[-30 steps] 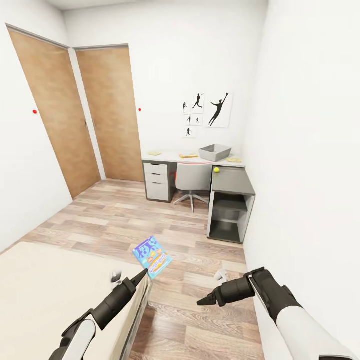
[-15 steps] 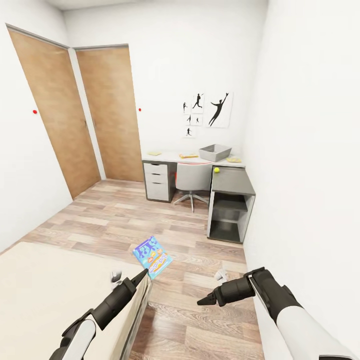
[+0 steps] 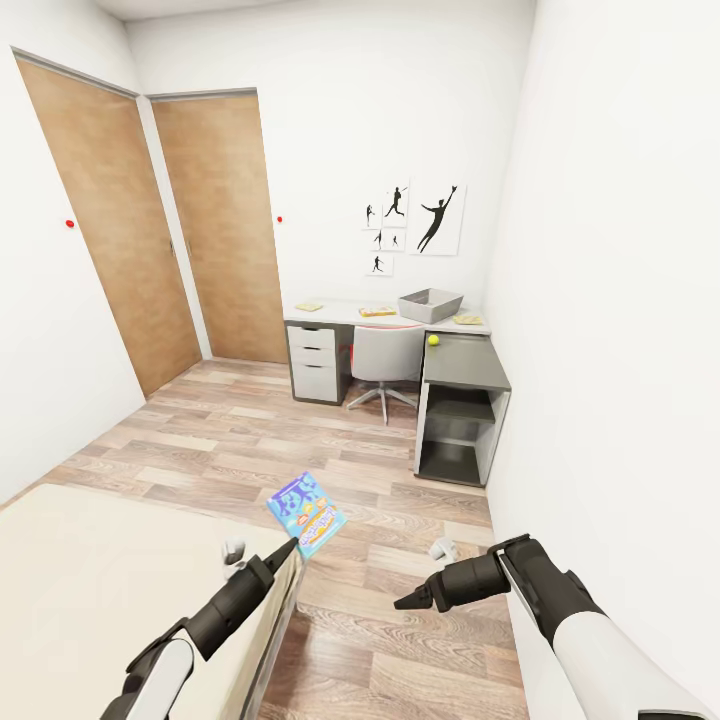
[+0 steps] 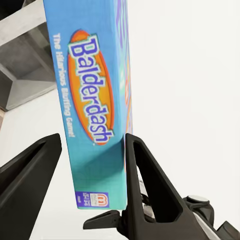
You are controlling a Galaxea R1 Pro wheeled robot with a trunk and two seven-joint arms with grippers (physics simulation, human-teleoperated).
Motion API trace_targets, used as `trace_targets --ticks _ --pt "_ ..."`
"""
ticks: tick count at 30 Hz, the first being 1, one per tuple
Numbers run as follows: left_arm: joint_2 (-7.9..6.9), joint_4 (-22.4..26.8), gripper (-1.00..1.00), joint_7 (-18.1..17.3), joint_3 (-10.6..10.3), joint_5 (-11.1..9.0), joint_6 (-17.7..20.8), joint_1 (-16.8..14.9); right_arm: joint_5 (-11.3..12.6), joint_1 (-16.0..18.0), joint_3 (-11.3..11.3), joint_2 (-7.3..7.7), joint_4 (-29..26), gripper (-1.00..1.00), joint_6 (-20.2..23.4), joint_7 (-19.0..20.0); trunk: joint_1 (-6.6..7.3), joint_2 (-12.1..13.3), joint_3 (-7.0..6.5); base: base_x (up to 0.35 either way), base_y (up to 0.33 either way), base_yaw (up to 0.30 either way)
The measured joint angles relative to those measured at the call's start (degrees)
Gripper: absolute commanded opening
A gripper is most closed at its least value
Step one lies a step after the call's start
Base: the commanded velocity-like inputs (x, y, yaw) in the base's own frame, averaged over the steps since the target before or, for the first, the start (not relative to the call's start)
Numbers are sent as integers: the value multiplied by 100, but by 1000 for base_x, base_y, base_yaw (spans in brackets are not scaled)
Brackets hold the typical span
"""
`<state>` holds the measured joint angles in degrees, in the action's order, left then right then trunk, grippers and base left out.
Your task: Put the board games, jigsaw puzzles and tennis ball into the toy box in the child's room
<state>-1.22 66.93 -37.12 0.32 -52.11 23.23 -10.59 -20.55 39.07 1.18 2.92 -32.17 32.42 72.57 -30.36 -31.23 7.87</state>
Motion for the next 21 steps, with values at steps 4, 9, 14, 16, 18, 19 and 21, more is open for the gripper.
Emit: trace_targets --ticks 4,9,14,16,18,19,21 --pt "9 2 -100 -1 -8 8 -2 0 5 0 10 0 0 100 1 -8 0 0 0 0 0 0" --pt "19 3 -100 -1 -13 12 -5 0 9 0 19 0 0 100 4 -20 0 0 0 0 0 0" --pt "23 3 -100 0 -14 14 -7 0 11 0 16 0 0 100 7 -30 0 0 0 0 0 0" --pt "24 3 -100 0 -13 12 -8 0 11 0 17 0 0 100 8 -30 0 0 0 0 0 0" --pt "25 4 -100 -1 -11 9 -5 0 12 0 17 0 0 100 11 -33 0 0 0 0 0 -31" --pt "25 3 -100 -1 -12 8 -3 0 12 0 17 0 -1 100 13 -32 0 0 0 0 0 -46" --pt "25 1 -100 -1 -13 10 -3 -1 12 0 17 0 -1 100 14 -31 0 0 0 0 0 -105"
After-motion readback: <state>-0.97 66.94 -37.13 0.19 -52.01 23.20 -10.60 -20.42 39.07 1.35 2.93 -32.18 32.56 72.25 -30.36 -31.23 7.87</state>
